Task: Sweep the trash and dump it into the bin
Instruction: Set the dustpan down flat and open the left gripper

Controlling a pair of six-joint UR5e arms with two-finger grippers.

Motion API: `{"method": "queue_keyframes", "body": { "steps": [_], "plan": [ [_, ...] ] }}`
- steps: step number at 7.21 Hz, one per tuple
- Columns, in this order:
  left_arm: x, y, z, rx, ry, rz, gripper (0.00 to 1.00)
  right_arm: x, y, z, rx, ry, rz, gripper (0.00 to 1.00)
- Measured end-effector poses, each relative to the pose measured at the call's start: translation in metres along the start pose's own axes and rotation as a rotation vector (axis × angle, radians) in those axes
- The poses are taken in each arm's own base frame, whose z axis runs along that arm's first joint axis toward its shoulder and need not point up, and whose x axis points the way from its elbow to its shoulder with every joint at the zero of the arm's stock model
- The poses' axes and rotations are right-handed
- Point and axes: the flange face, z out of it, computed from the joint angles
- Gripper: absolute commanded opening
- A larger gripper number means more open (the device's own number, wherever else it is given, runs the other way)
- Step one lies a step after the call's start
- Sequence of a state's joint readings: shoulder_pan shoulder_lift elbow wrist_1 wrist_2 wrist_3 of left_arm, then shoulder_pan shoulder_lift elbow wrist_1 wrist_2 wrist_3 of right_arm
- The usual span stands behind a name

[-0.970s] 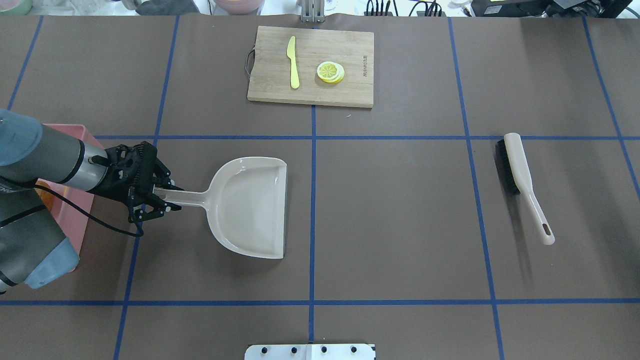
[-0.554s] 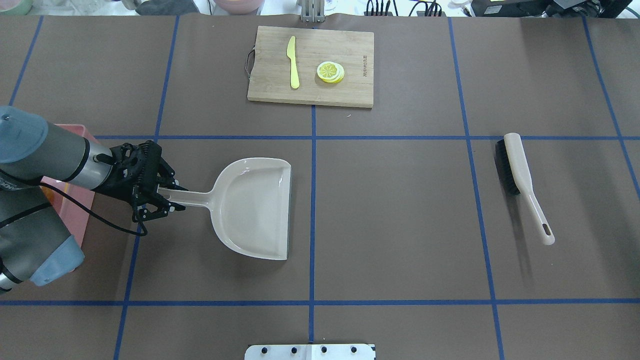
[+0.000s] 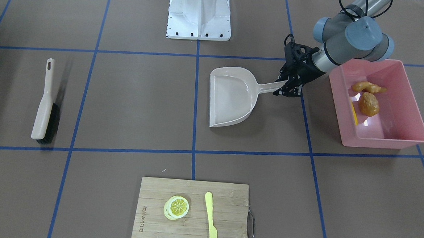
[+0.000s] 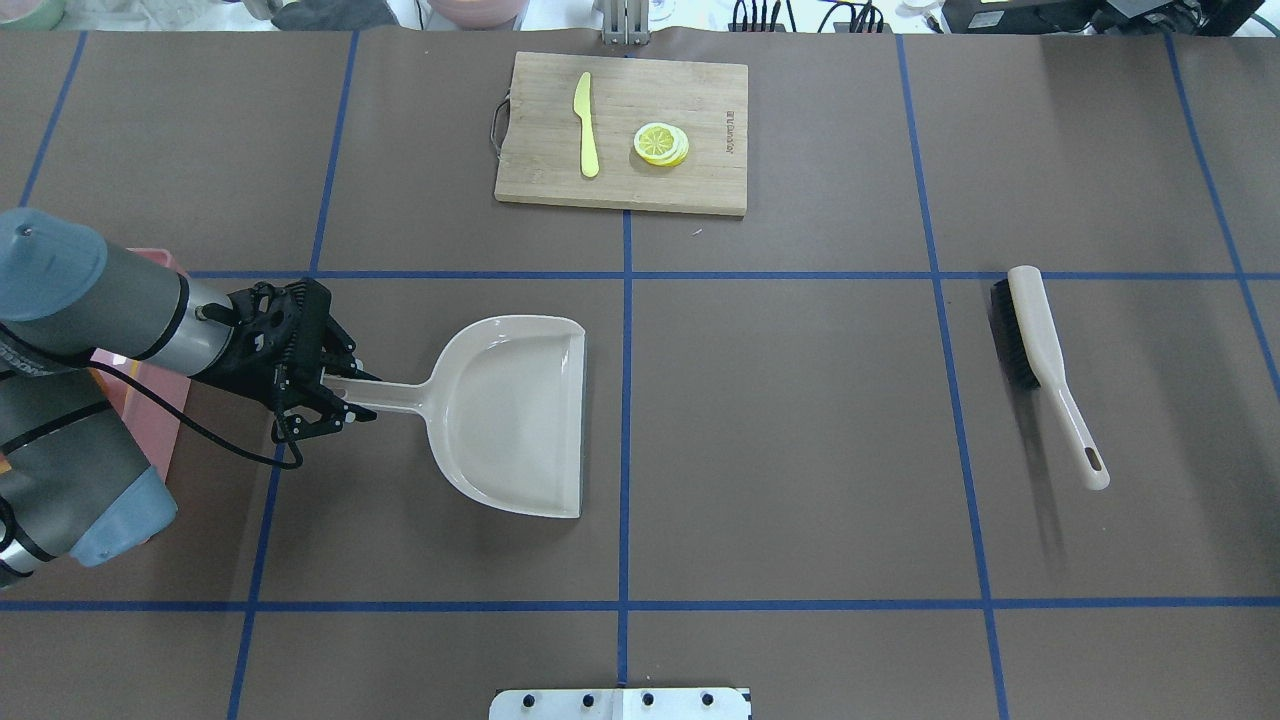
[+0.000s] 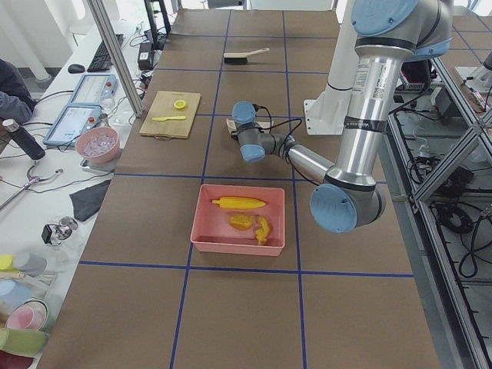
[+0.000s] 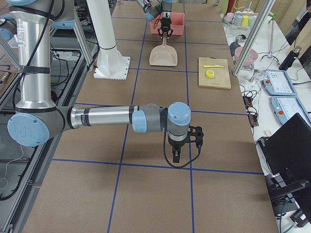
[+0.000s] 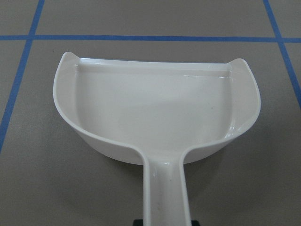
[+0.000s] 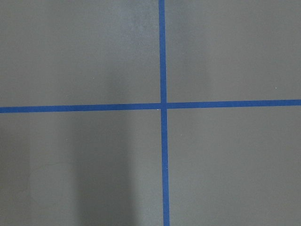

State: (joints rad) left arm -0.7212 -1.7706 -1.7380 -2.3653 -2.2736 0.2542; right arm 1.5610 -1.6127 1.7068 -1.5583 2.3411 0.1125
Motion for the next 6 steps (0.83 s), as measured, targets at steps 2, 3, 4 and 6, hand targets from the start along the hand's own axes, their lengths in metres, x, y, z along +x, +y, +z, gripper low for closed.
{"method": "queue_keyframes", "body": {
  "steps": [2,3,4,6],
  "plan": [
    [0.0,-0.0002,0.001,0.002,0.016,-0.013,0.44,0.001,0.0012,0.0014,-0.002,-0.001,0.001,1.0],
    [-0.0003,0.0008,0.0019,0.001,0.019,-0.013,0.98,0.0012,0.0014,0.0019,-0.002,-0.002,0.001,1.0],
    [-0.0007,0.0012,0.0019,0.001,0.019,-0.012,0.99,0.0014,0.0016,0.0023,-0.002,-0.004,0.001,1.0],
    [-0.0019,0.0012,0.0004,0.003,0.015,-0.012,0.98,0.0017,0.0019,0.0027,-0.003,-0.005,0.002,1.0]
  ]
}}
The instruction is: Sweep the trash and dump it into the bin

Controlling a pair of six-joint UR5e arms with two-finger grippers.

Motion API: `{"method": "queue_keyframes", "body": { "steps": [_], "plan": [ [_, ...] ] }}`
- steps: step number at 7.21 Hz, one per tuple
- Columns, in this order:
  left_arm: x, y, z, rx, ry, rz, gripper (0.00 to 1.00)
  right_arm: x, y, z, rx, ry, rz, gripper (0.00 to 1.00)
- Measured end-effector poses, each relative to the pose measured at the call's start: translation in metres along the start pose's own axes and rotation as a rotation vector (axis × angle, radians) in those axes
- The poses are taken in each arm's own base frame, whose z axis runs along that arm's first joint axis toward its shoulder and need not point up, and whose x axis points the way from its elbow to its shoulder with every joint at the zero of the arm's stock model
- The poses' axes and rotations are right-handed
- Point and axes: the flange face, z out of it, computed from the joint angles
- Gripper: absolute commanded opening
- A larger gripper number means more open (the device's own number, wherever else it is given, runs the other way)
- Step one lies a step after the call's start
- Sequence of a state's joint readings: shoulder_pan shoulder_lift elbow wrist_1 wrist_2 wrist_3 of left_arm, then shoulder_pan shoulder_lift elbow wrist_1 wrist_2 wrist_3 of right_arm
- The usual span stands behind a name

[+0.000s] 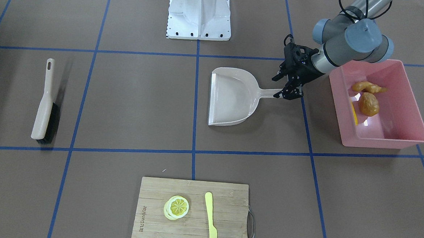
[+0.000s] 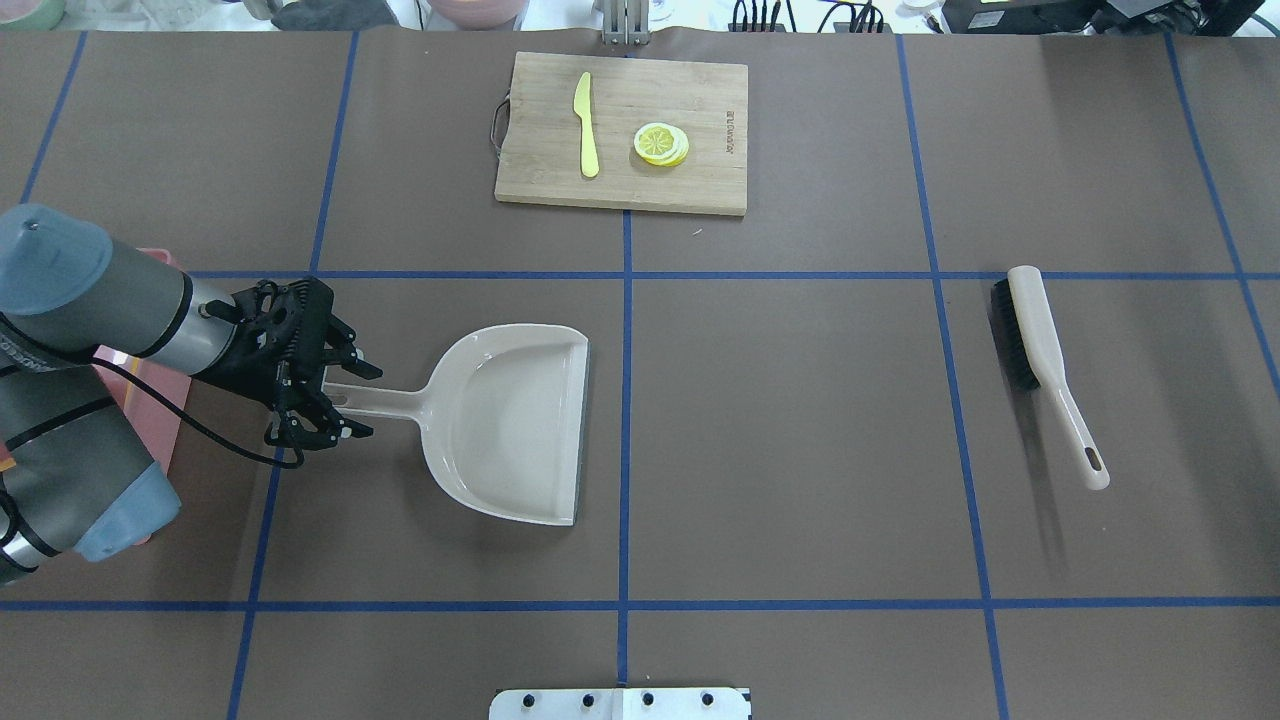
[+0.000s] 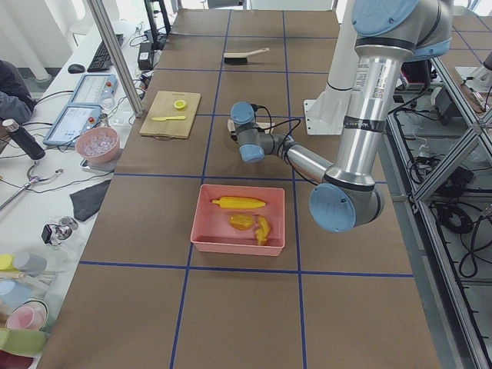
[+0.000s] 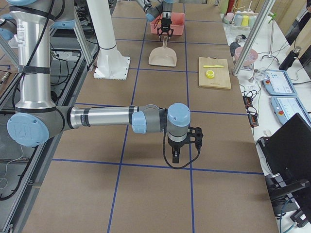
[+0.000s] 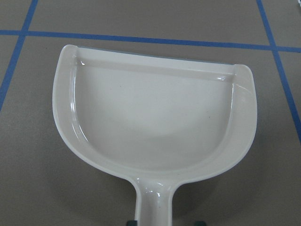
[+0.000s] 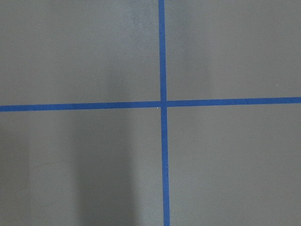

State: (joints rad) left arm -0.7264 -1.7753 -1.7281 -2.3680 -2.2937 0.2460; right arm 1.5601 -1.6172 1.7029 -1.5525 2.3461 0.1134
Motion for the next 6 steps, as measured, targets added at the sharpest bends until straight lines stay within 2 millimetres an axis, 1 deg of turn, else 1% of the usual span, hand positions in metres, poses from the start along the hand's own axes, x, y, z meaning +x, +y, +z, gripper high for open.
{"method": "queue_keyframes", "body": {
  "steps": [1,2,3,4,5,6],
  "plan": [
    [-0.002,-0.002,-0.005,0.007,-0.01,0.002,0.98,0.0,0.0,0.0,0.0,0.0,0.0,1.0],
    [-0.004,-0.004,-0.02,0.018,-0.034,0.003,0.98,0.0,0.001,0.0,0.0,0.0,0.0,1.0],
    [-0.004,0.002,-0.045,0.019,-0.09,-0.007,0.98,0.001,0.001,0.001,-0.001,-0.001,0.0,1.0],
    [-0.005,0.016,-0.075,0.008,-0.169,-0.045,0.99,0.001,0.001,0.001,-0.002,-0.001,0.001,1.0],
    [-0.006,0.039,-0.107,-0.013,-0.247,-0.135,0.98,0.001,0.002,0.001,-0.003,-0.001,0.002,1.0],
    [-0.007,0.071,-0.143,-0.043,-0.32,-0.302,0.98,0.002,0.003,0.002,-0.004,-0.002,0.004,1.0]
  ]
}}
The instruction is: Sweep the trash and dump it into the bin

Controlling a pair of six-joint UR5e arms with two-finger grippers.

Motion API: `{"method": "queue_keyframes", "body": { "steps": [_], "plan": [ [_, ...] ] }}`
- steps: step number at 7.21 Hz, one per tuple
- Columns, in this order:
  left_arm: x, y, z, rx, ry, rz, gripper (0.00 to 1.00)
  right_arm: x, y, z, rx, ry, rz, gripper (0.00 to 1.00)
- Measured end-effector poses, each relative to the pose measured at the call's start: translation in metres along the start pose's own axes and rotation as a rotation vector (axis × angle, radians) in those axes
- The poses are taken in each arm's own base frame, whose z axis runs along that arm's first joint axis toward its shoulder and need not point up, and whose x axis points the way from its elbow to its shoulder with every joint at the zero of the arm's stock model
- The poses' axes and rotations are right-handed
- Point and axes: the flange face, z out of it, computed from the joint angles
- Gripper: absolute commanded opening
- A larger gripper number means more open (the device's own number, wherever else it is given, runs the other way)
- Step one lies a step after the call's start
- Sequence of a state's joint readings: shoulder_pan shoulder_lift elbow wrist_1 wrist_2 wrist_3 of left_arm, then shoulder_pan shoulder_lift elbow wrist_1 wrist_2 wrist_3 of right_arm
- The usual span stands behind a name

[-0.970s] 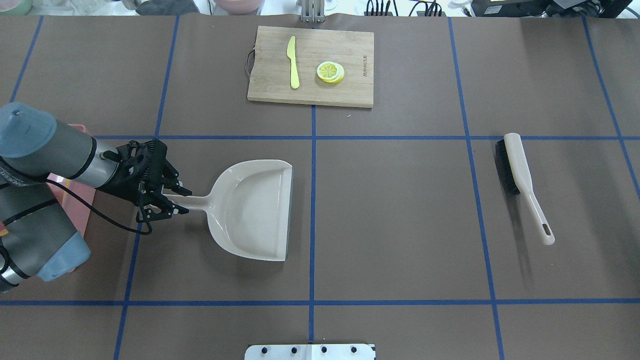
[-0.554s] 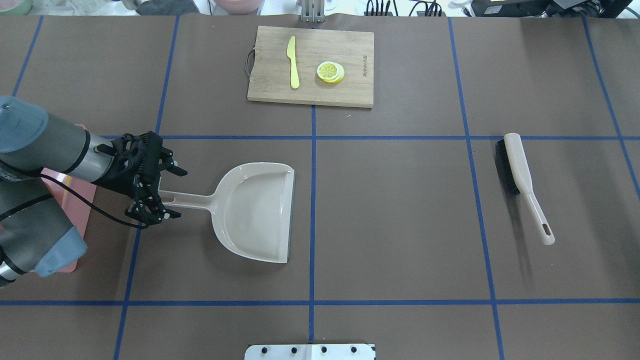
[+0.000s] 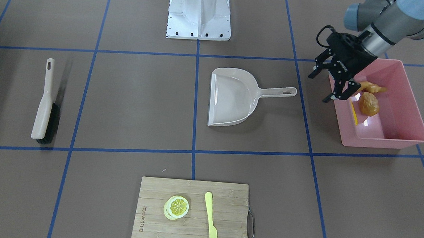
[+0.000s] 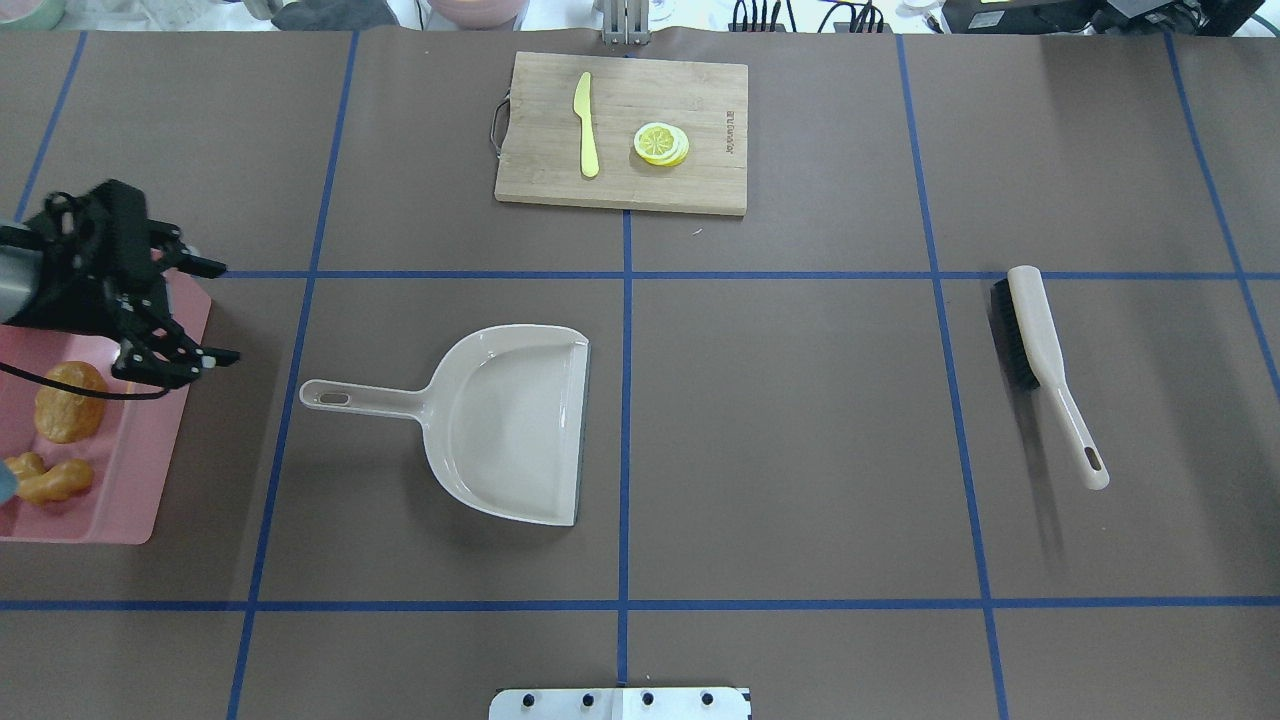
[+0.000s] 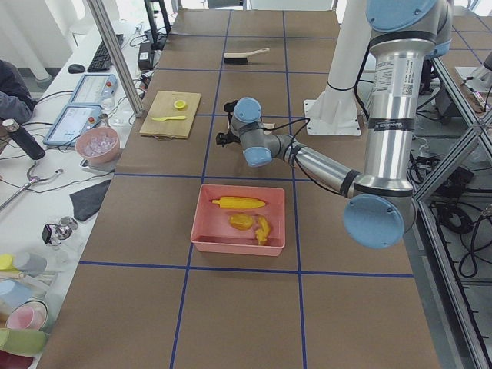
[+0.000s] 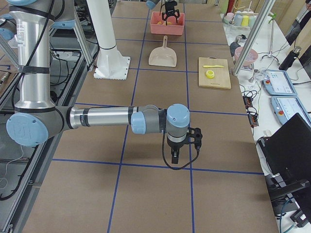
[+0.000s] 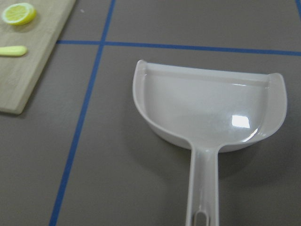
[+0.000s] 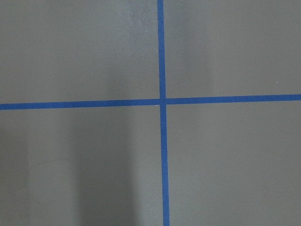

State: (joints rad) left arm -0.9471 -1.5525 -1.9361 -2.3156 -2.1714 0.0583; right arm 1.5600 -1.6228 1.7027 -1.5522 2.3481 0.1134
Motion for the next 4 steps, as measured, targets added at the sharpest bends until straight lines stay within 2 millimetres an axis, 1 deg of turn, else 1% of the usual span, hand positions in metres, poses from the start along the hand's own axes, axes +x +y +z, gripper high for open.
{"method": "queue_keyframes", "body": {
  "steps": [2,4],
  "plan": [
    [-0.041,0.07,-0.057,-0.085,-0.14,-0.393,0.98,0.0,0.001,0.0,0.0,0.001,0.0,1.0],
    [-0.074,0.151,-0.115,-0.143,-0.255,-0.674,0.98,0.001,0.001,0.001,-0.001,0.004,0.001,1.0]
  ]
}}
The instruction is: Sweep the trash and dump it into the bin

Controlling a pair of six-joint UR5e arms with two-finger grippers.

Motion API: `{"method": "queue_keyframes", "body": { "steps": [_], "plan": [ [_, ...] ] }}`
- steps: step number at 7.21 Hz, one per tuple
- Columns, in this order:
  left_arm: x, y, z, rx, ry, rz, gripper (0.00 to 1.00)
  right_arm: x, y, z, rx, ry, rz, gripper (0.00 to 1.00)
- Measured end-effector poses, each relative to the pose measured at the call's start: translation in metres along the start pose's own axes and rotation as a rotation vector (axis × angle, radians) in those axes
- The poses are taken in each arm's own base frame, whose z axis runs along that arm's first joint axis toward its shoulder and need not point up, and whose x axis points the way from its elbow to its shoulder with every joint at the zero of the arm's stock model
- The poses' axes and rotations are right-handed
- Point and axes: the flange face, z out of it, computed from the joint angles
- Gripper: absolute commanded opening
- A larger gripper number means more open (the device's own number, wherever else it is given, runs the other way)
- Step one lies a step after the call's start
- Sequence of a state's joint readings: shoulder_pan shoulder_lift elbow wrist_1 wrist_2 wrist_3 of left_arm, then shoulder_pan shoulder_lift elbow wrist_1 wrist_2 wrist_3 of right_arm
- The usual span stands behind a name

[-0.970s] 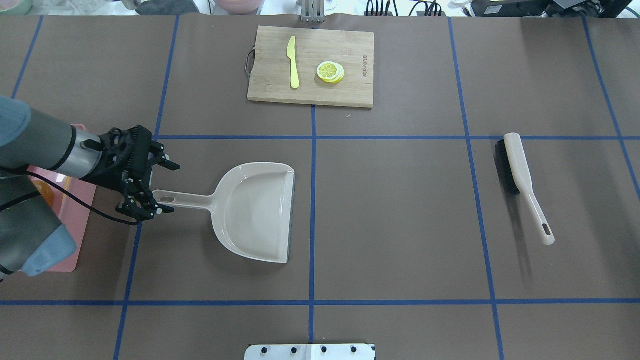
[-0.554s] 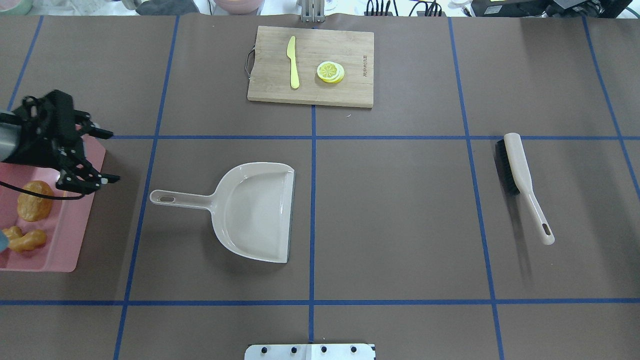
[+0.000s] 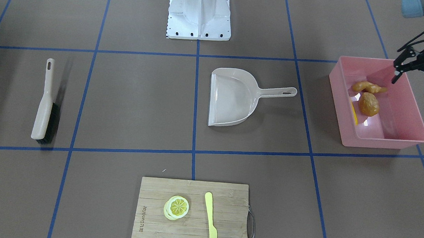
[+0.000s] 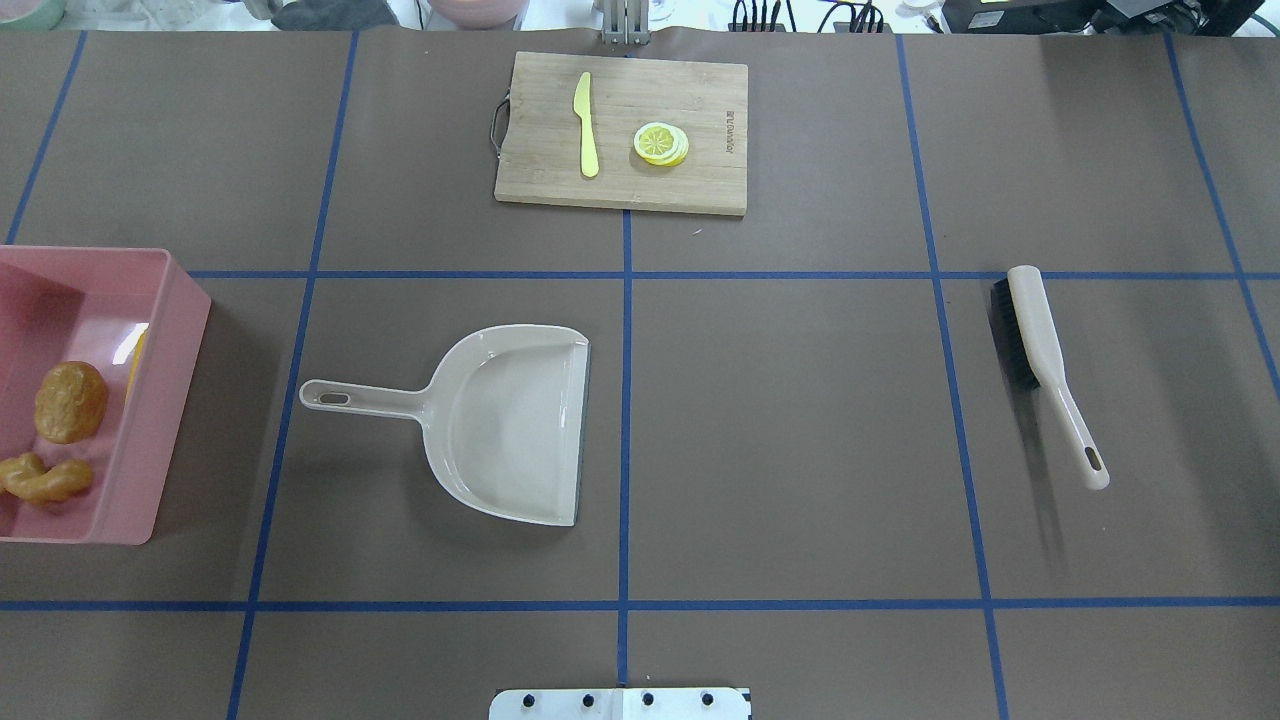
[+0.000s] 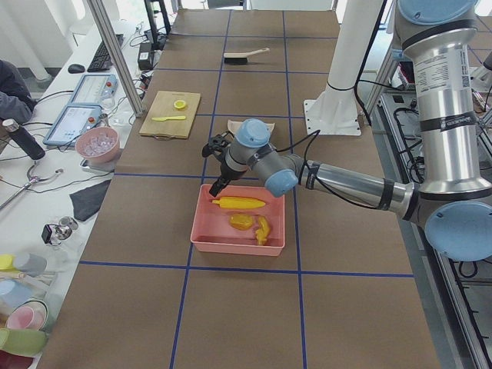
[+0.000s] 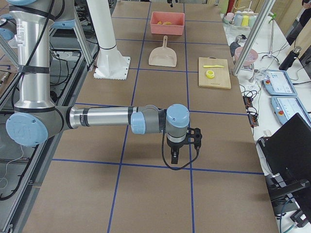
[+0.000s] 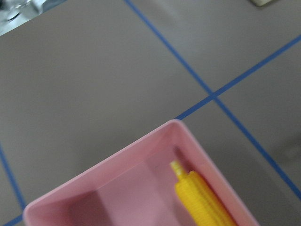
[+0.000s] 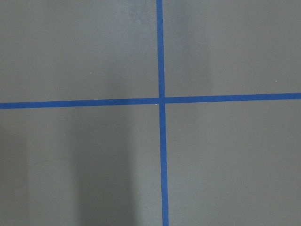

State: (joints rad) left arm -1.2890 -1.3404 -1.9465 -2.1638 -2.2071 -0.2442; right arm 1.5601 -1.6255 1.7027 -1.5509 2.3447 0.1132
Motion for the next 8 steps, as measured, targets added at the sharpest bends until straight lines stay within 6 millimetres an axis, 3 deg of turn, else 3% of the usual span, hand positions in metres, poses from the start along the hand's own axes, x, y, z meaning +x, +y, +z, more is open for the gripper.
{"method": "queue_keyframes", "body": {
  "steps": [2,3,6,8],
  "plan": [
    [-0.075,0.047,0.004,-0.073,-0.12,-0.184,0.98,0.0,0.0,0.0,0.0,0.002,-0.001,1.0],
    [-0.104,0.065,0.005,-0.09,-0.18,-0.246,0.98,0.001,0.0,0.0,0.0,0.004,-0.001,1.0],
    [-0.136,0.091,0.003,-0.147,-0.112,-0.398,0.98,0.001,0.001,0.001,-0.001,0.005,0.0,1.0],
    [-0.147,0.077,-0.005,-0.226,-0.009,-0.562,0.98,0.001,0.001,0.001,-0.001,0.005,0.0,1.0]
  ]
}}
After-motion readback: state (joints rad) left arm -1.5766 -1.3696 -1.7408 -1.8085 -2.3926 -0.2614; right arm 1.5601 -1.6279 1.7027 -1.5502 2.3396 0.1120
